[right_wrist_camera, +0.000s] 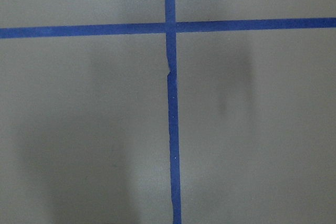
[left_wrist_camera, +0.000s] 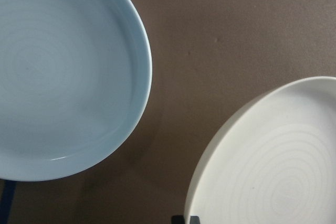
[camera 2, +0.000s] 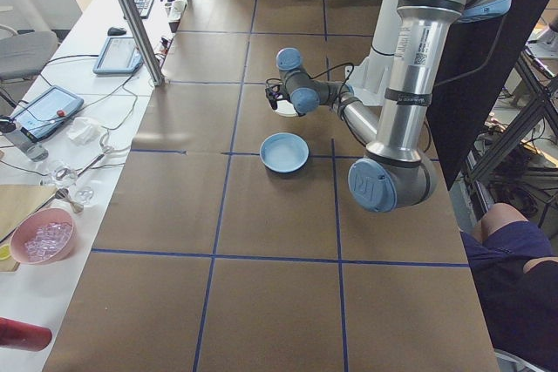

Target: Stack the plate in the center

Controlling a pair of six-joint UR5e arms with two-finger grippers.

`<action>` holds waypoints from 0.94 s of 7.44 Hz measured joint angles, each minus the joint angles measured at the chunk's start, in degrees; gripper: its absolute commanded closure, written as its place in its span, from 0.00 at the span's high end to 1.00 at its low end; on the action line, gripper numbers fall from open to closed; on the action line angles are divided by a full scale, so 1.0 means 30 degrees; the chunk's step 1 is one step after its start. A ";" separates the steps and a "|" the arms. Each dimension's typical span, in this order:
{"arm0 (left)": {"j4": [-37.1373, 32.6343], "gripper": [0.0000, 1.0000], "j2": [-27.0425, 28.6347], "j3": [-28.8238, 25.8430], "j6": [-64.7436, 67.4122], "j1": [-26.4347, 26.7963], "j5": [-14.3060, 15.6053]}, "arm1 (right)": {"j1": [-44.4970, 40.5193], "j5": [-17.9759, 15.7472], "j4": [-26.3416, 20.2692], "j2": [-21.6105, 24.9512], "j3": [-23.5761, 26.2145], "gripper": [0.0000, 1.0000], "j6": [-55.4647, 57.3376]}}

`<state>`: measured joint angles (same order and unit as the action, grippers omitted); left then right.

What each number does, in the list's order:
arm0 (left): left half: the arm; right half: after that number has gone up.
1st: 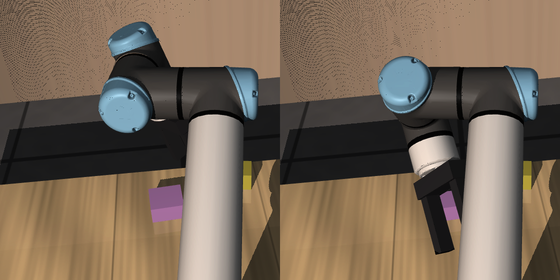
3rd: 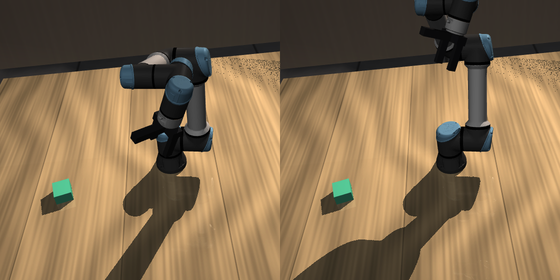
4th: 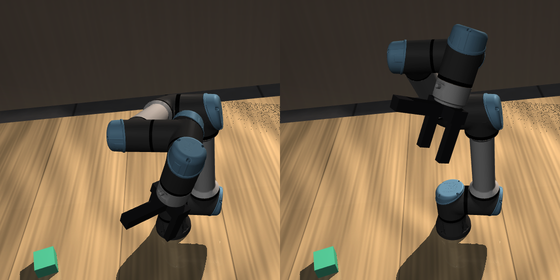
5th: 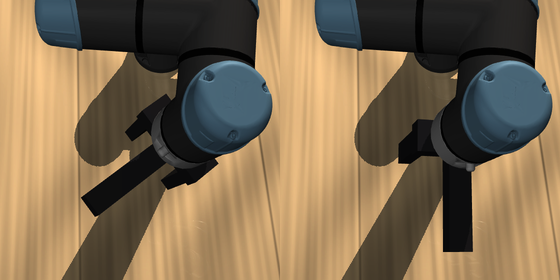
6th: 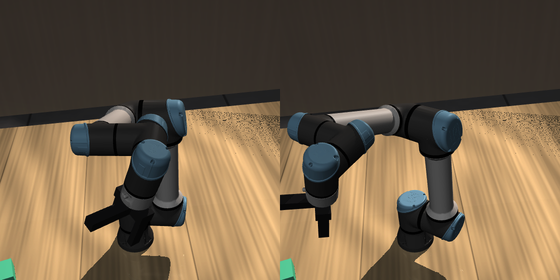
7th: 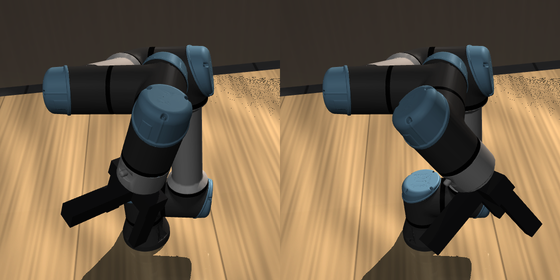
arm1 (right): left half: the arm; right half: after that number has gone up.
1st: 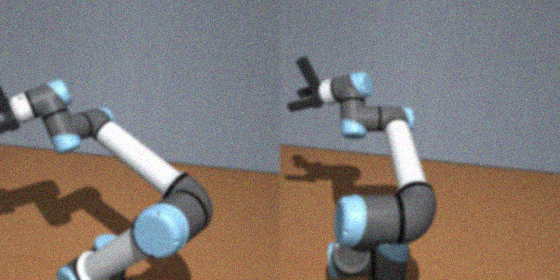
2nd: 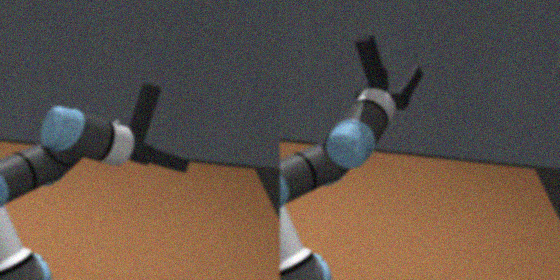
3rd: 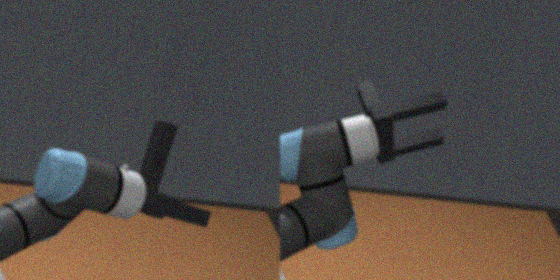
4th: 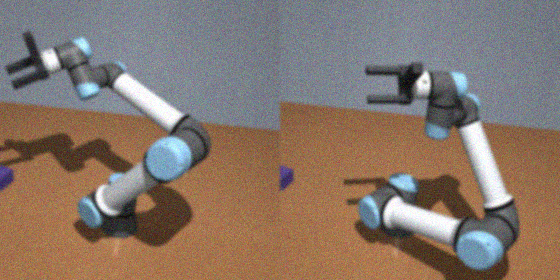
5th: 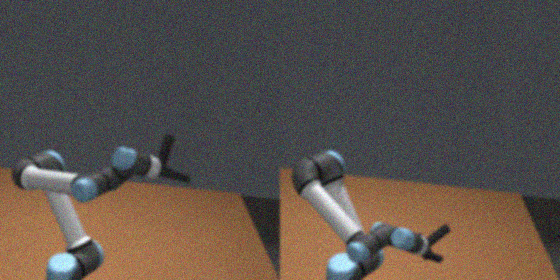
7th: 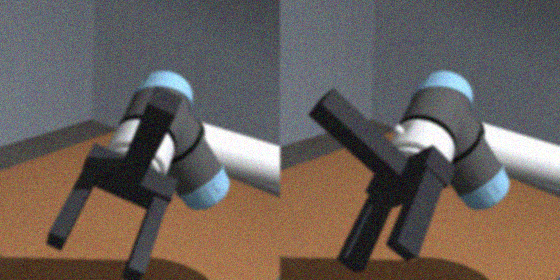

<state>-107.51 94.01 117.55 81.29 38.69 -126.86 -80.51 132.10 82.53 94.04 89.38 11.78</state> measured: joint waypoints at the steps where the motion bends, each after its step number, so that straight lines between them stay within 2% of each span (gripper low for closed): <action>1: -0.0055 0.00 -0.1128 0.0324 -0.1504 0.0784 -0.0084 | 0.0000 0.0000 0.0000 0.0000 0.0000 1.00 0.0000; 4: -0.0216 0.00 -0.2387 -0.0508 -0.4672 0.2785 -0.0132 | 0.0000 0.0000 0.0000 0.0000 0.0000 1.00 0.0000; 7: -0.0274 0.00 -0.2465 -0.1714 -0.5760 0.3407 -0.0134 | 0.0000 0.0000 0.0000 0.0000 0.0001 1.00 0.0000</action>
<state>-108.33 86.62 112.41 64.00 48.91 -127.27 -80.51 132.10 82.53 94.04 89.39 11.78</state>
